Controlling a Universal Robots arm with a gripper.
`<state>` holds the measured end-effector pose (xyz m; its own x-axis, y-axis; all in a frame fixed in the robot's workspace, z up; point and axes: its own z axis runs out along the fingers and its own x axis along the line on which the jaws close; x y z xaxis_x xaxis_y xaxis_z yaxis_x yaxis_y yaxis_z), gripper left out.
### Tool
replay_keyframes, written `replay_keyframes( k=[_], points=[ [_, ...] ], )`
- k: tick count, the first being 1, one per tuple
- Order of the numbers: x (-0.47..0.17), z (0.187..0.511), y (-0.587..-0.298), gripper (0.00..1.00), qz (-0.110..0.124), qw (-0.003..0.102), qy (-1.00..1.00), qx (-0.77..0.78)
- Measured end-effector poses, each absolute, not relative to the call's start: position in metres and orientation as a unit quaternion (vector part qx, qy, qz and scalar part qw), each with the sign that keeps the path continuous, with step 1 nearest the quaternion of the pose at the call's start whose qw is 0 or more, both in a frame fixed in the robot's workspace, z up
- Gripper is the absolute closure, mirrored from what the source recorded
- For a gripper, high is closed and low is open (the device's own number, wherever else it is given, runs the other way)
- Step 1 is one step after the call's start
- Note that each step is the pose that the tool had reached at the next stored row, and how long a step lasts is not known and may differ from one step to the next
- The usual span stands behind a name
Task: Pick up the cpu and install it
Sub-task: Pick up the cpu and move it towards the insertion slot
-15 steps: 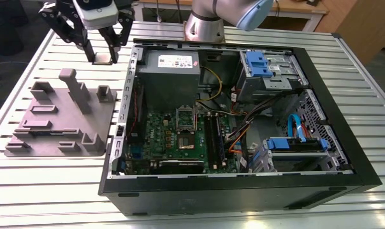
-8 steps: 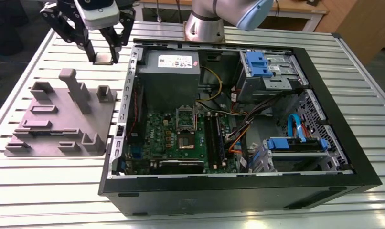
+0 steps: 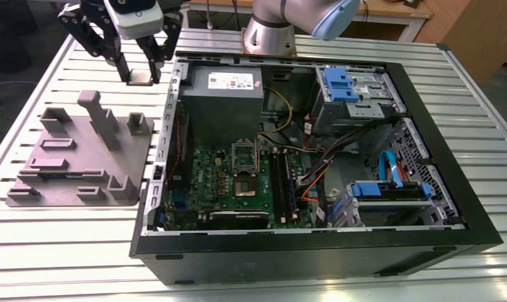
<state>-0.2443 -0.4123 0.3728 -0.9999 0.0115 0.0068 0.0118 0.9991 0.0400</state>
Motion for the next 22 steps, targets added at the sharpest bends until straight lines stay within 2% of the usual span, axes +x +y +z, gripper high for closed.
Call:
replay_keyframes(
  k=[14, 22],
  points=[
    [-0.225, 0.372, -0.413, 0.53, -0.02, 0.003, -1.0, -0.006],
    [-0.22, 0.369, -0.431, 0.53, -0.02, 0.003, -1.0, -0.006]
  ],
)
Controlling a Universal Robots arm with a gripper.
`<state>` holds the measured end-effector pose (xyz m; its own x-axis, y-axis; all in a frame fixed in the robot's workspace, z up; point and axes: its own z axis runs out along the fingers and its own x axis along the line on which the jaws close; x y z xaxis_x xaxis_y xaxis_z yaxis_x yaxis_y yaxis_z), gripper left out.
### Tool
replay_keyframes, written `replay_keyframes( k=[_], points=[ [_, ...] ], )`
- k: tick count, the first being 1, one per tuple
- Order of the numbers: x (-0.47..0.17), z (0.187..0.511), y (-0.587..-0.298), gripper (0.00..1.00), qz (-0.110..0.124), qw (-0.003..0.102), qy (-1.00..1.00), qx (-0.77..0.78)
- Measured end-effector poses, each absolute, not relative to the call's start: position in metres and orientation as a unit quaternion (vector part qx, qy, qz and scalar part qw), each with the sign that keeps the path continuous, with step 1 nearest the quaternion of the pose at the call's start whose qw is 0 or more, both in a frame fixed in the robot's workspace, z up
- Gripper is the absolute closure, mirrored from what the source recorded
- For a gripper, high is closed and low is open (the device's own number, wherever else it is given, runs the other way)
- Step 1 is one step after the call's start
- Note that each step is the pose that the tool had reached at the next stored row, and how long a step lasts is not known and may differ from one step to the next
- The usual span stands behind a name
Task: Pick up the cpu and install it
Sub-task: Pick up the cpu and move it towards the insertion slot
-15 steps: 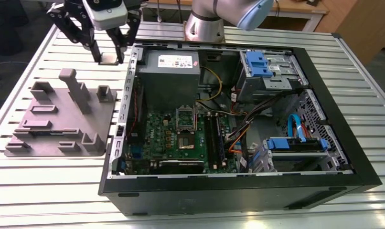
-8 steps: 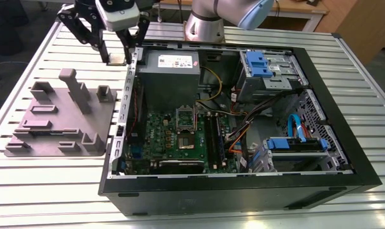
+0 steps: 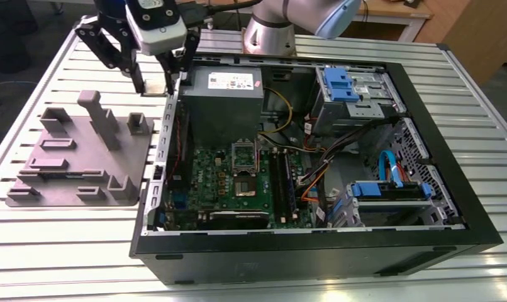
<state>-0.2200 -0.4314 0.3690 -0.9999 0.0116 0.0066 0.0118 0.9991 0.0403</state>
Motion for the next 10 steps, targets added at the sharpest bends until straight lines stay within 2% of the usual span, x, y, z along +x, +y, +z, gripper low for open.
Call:
replay_keyframes(
  k=[10],
  points=[
    [-0.177, 0.365, -0.432, 0.53, -0.02, 0.003, -1.0, -0.006]
  ],
)
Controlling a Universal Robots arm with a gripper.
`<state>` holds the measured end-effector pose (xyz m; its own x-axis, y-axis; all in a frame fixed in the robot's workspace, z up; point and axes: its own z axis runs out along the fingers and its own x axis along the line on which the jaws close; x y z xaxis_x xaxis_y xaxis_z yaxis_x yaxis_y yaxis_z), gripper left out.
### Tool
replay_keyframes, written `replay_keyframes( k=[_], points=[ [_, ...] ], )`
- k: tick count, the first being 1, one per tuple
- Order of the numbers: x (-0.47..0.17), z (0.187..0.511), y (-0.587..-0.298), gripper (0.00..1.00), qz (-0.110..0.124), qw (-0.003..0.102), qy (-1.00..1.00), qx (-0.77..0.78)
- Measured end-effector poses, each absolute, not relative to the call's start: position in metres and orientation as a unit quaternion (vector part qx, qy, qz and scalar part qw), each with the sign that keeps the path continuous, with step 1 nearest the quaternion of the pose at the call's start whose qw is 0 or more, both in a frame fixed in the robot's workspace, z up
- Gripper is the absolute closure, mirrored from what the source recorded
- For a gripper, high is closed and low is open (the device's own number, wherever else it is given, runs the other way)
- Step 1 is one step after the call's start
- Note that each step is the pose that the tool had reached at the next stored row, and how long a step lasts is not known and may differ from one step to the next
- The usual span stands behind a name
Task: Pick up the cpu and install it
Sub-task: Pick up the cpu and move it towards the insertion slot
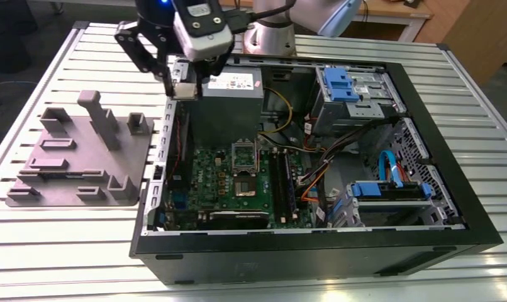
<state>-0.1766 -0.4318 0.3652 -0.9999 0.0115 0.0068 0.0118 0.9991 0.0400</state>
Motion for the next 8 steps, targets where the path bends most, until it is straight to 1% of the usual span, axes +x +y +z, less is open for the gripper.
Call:
replay_keyframes(
  k=[8],
  points=[
    [-0.14, 0.361, -0.431, 0.53, -0.02, 0.003, -1.0, -0.006]
  ],
)
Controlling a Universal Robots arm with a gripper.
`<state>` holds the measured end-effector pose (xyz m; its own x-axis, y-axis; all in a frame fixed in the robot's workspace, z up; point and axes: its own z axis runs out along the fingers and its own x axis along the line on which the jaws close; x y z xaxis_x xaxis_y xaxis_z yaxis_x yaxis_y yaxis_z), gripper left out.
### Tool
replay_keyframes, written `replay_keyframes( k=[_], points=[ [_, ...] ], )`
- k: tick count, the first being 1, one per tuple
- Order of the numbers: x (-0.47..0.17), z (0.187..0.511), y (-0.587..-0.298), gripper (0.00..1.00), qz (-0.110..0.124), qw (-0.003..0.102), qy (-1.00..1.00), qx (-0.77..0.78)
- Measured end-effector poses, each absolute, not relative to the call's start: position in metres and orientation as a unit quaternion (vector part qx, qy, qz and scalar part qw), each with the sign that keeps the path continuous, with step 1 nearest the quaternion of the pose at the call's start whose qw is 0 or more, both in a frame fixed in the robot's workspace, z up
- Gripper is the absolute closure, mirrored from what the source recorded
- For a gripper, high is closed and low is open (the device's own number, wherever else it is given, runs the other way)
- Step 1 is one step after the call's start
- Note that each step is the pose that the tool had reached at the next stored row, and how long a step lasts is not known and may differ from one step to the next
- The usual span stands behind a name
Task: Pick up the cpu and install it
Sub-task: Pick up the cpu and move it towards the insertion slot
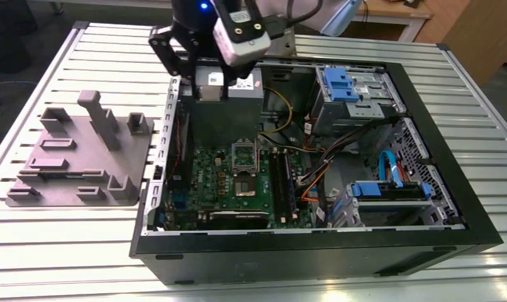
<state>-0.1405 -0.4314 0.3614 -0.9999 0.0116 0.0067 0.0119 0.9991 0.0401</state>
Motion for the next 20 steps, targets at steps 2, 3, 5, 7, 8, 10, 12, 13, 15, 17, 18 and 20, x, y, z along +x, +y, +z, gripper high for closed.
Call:
replay_keyframes(
  k=[2, 3, 5, 7, 8, 10, 12, 13, 15, 17, 18, 20],
  points=[
    [-0.131, 0.361, -0.431, 0.53, -0.02, 0.003, -1.0, -0.006],
    [-0.127, 0.36, -0.431, 0.53, -0.02, 0.003, -1.0, -0.006],
    [-0.118, 0.36, -0.431, 0.53, -0.02, 0.003, -1.0, -0.006],
    [-0.108, 0.359, -0.431, 0.53, -0.02, 0.003, -1.0, -0.006],
    [-0.104, 0.359, -0.431, 0.53, -0.02, 0.003, -1.0, -0.006],
    [-0.095, 0.359, -0.431, 0.53, -0.02, 0.003, -1.0, -0.006],
    [-0.086, 0.358, -0.431, 0.53, -0.02, 0.003, -1.0, -0.006],
    [-0.082, 0.358, -0.431, 0.53, -0.02, 0.003, -1.0, -0.006],
    [-0.072, 0.358, -0.431, 0.53, -0.02, 0.003, -1.0, -0.006],
    [-0.063, 0.357, -0.431, 0.53, -0.02, 0.003, -1.0, -0.006],
    [-0.059, 0.357, -0.431, 0.53, -0.02, 0.003, -1.0, -0.006],
    [-0.054, 0.357, -0.431, 0.53, -0.02, 0.003, -1.0, -0.006]
  ],
)
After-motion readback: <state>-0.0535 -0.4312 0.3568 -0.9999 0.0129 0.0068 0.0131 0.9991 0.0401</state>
